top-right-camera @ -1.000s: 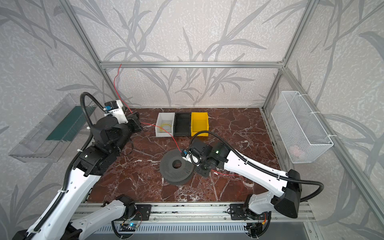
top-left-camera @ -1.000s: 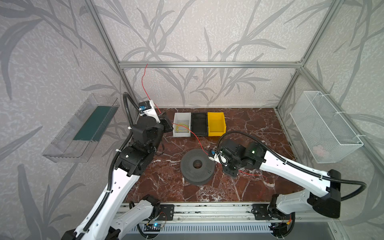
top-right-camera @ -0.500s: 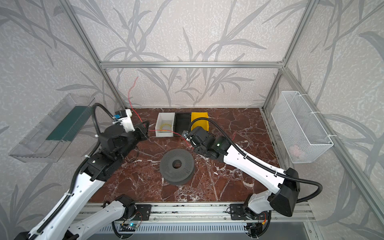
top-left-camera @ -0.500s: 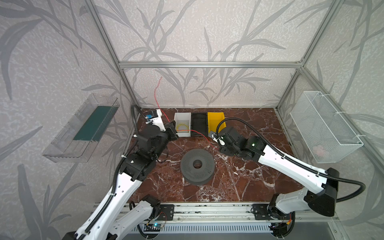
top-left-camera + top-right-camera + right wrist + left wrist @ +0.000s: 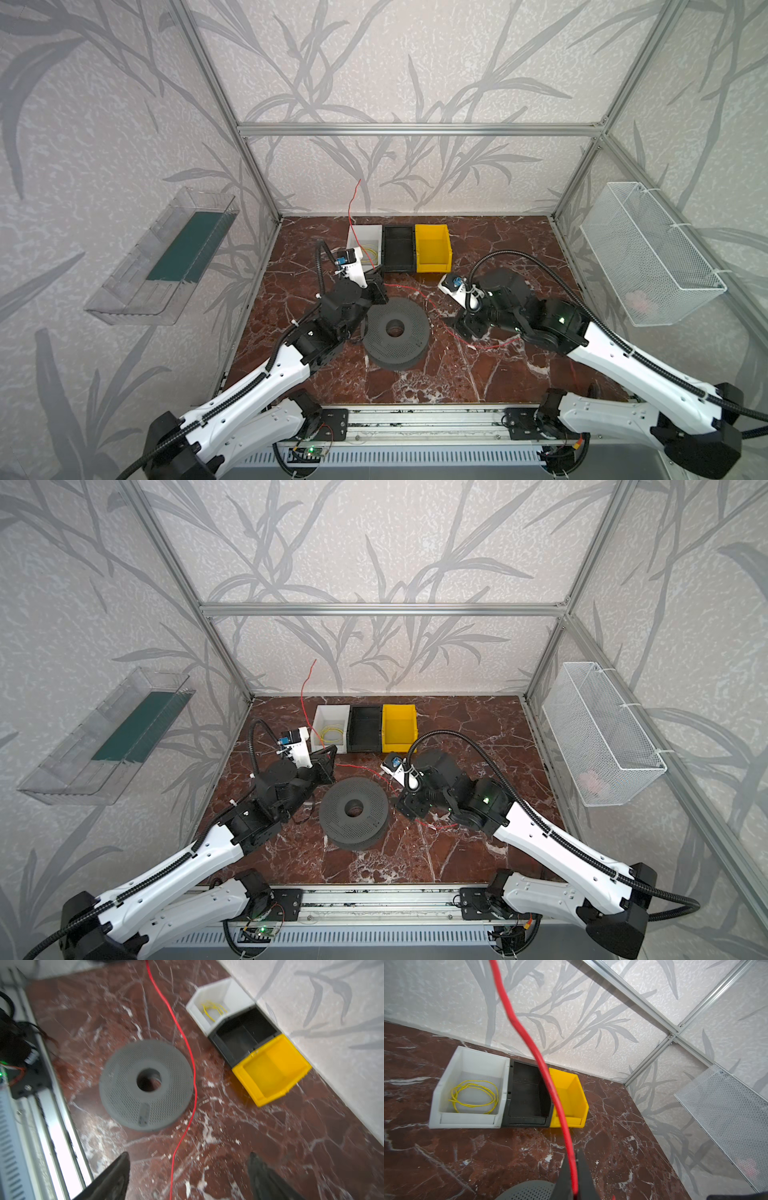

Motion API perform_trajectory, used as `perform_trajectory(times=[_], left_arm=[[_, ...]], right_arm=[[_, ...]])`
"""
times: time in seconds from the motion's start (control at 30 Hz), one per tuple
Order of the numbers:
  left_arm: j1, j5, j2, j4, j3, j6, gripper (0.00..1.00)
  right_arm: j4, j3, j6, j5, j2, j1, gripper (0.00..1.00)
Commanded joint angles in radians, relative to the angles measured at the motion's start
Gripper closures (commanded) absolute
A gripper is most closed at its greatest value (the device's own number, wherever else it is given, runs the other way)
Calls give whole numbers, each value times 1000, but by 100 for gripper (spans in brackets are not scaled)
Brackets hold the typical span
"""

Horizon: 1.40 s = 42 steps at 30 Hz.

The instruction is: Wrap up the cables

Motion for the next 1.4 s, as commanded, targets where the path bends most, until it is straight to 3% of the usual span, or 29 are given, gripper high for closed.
perform_trajectory(times=[0.0, 0.23, 0.6, 0.97, 1.13, 1.37], left_arm=[[-48, -15, 23, 18, 45, -17, 100], [-121, -24, 25, -47, 61, -60, 100], [-126, 3, 38, -101, 101, -67, 100], [-124, 16, 53, -198, 156, -80, 100], [-119, 33, 80, -253, 193, -87, 100], [-118, 93, 104, -208, 176, -117, 100]], right_arm=[[151, 94, -14, -190, 125, -16, 13], [249, 209, -43, -409, 305, -67, 17], [309, 190, -29, -543, 390, -92, 40], [322, 87, -52, -583, 317, -141, 37], [291, 80, -82, -549, 295, -141, 28], [322, 105, -80, -574, 323, -139, 30]])
